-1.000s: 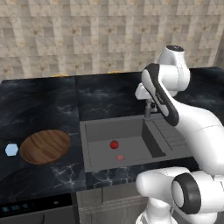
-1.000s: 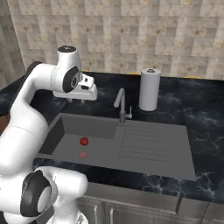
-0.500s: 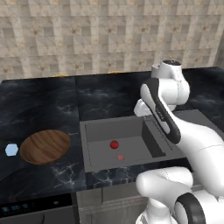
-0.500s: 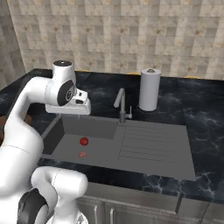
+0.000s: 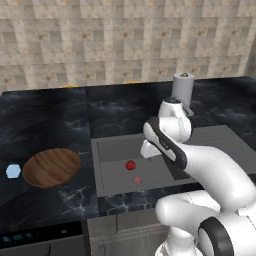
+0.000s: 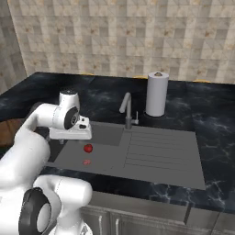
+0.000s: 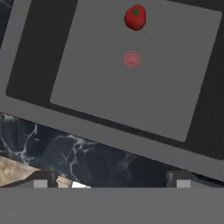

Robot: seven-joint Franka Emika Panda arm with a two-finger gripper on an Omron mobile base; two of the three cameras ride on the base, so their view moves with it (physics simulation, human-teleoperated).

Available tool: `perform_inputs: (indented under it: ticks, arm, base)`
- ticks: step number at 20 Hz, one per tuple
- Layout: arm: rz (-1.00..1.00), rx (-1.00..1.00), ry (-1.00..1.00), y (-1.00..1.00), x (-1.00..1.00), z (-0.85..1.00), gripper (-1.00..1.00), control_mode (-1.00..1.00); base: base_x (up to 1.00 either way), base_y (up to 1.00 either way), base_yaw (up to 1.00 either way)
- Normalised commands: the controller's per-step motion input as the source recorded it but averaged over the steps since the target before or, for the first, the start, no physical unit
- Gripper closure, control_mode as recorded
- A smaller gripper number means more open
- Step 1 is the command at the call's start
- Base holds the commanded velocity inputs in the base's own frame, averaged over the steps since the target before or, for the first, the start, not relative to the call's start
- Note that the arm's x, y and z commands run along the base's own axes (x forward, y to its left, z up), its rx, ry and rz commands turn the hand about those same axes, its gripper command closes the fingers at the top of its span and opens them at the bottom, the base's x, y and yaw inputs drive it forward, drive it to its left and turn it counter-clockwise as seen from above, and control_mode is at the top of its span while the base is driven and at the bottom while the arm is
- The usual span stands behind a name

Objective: Pick the tomato from the sink and place it in the bowl. Then pick the bowl and place it in the microwave. Then close the microwave door and press the start button.

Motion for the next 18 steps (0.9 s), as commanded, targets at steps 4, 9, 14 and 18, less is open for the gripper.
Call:
perform_inputs:
  ticks: [4, 9, 14, 18]
  arm:
    - [0.05, 0.0, 0.18, 0.34, 0.81, -0.5, -1.0, -1.0]
    - [0.0, -0.01, 0.15, 0.12, 0.76, -0.25, -1.0, -1.0]
    - [0.0, -0.04, 0.13, 0.14, 0.49, -0.53, -1.0, -1.0]
    - [0.0, -0.08, 0.04, 0.22, 0.23, -0.67, -1.0, -1.0]
  base:
    - [0.0, 0.0, 0.0]
    - [0.0, 0.0, 0.0]
    - [0.0, 0.0, 0.0]
    - [0.0, 0.0, 0.0]
